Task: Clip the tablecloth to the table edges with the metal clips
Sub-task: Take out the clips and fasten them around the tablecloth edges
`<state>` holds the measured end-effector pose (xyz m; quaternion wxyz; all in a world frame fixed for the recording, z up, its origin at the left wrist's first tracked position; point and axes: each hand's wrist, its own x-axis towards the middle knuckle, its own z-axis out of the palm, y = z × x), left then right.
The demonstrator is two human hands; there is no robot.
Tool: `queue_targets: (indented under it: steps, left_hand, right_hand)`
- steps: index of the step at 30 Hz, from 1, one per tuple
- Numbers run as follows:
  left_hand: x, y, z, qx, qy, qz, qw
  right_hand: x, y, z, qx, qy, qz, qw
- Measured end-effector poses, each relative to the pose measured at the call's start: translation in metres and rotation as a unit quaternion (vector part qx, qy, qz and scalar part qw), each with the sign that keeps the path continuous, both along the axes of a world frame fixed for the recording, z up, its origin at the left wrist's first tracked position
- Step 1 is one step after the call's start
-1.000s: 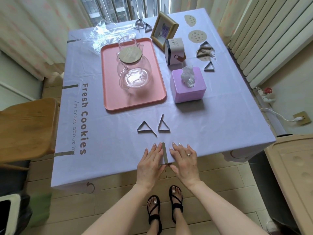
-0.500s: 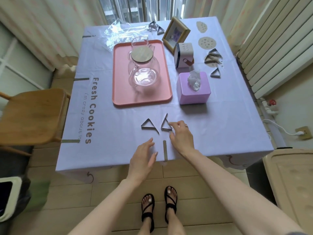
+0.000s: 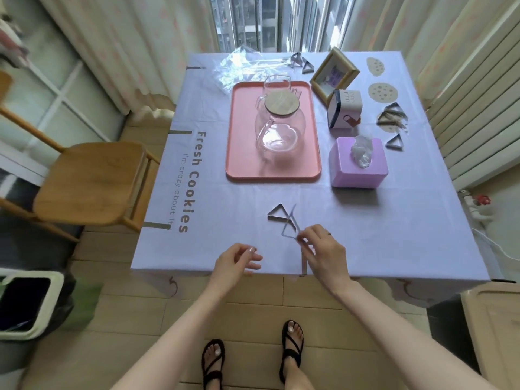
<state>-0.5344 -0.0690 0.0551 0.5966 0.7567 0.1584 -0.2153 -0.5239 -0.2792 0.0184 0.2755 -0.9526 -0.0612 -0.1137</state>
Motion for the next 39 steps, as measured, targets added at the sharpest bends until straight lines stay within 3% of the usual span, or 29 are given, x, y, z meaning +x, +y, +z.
queue_targets:
  steps: [2, 5, 8, 14, 21, 23, 27, 30, 33, 37, 39]
  left_hand:
    - [0.005, 0.006, 0.007, -0.061, 0.039, 0.011, 0.997]
    - [0.005, 0.029, 0.006, -0.046, 0.037, -0.01, 0.998]
    - [0.0, 0.07, -0.002, -0.033, 0.038, -0.008, 0.999]
    - [-0.014, 0.147, -0.004, -0.053, 0.071, -0.002, 0.996]
    - [-0.027, 0.189, -0.012, 0.012, 0.051, -0.027, 0.998]
    - [-0.03, 0.191, -0.015, 0.034, 0.038, -0.029, 0.998]
    - [-0.039, 0.193, -0.031, 0.195, -0.059, -0.078, 0.976]
    - [-0.048, 0.197, -0.048, 0.349, -0.201, -0.097, 0.91]
    - [-0.054, 0.201, -0.069, 0.326, -0.284, -0.094, 0.897]
    - [-0.056, 0.204, -0.091, 0.219, -0.292, -0.05, 0.93]
    - [-0.056, 0.204, -0.097, 0.204, -0.319, -0.045, 0.924]
  right_hand:
    - [-0.013, 0.033, 0.004, 0.005, -0.035, 0.066, 0.997]
    - [-0.025, 0.083, -0.001, 0.015, -0.059, 0.126, 0.99]
    - [-0.039, 0.13, -0.007, 0.09, -0.011, 0.132, 0.987]
    - [-0.065, 0.221, -0.008, 0.312, 0.186, -0.002, 0.932]
    - [-0.064, 0.274, -0.005, 0.413, 0.292, -0.118, 0.854]
    - [-0.062, 0.278, -0.009, 0.414, 0.305, -0.119, 0.849]
    - [-0.064, 0.283, -0.024, 0.437, 0.315, -0.114, 0.835]
    - [-0.065, 0.286, -0.037, 0.475, 0.311, -0.123, 0.814]
    - [-0.065, 0.288, -0.048, 0.515, 0.313, -0.115, 0.789]
    - [-0.06, 0.293, -0.062, 0.548, 0.295, -0.106, 0.776]
    - [-0.058, 0.295, -0.067, 0.555, 0.289, -0.097, 0.774]
